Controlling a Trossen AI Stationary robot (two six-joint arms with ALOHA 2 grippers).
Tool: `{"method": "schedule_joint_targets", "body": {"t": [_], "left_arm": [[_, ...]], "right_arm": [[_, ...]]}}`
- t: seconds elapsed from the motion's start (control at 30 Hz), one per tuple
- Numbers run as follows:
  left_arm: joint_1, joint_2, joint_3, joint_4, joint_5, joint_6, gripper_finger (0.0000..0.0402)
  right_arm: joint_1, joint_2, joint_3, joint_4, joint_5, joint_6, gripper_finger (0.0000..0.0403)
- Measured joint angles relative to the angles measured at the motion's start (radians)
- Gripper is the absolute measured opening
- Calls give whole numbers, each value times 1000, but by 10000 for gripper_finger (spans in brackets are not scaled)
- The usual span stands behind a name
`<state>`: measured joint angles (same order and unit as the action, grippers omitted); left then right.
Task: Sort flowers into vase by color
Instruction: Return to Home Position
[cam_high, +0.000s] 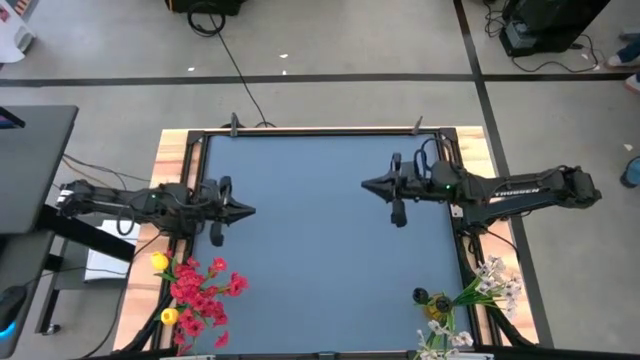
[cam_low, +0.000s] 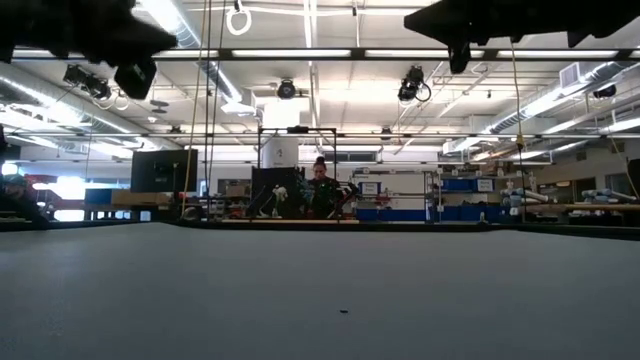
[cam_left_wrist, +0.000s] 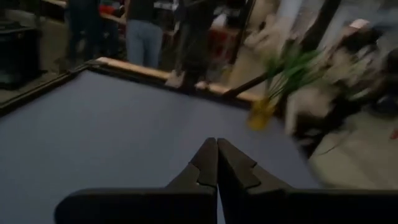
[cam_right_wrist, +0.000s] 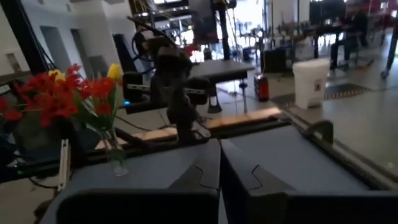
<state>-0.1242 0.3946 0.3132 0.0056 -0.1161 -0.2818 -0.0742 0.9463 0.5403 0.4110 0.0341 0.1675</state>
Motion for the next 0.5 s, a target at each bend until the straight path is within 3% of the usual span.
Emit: {"method": "schedule_joint_targets", "body": {"t": [0.07,0.23,0.37,0.5], "left_arm": [[0,4,-20,-25,-48,19,4],[0,5,-24,-108,-187,-187,10],[-5,2,-24,-51,-176,-49,5],[-6,-4,-36,-74,-164,-19,3]], "right_arm": [[-1,1,0,-10,1,11,10],[-1,0,0,-5,56,-55,4],[-6,0,0,-24,85,-94,4],[-23,-5,-33,21,13,-105,4]]}}
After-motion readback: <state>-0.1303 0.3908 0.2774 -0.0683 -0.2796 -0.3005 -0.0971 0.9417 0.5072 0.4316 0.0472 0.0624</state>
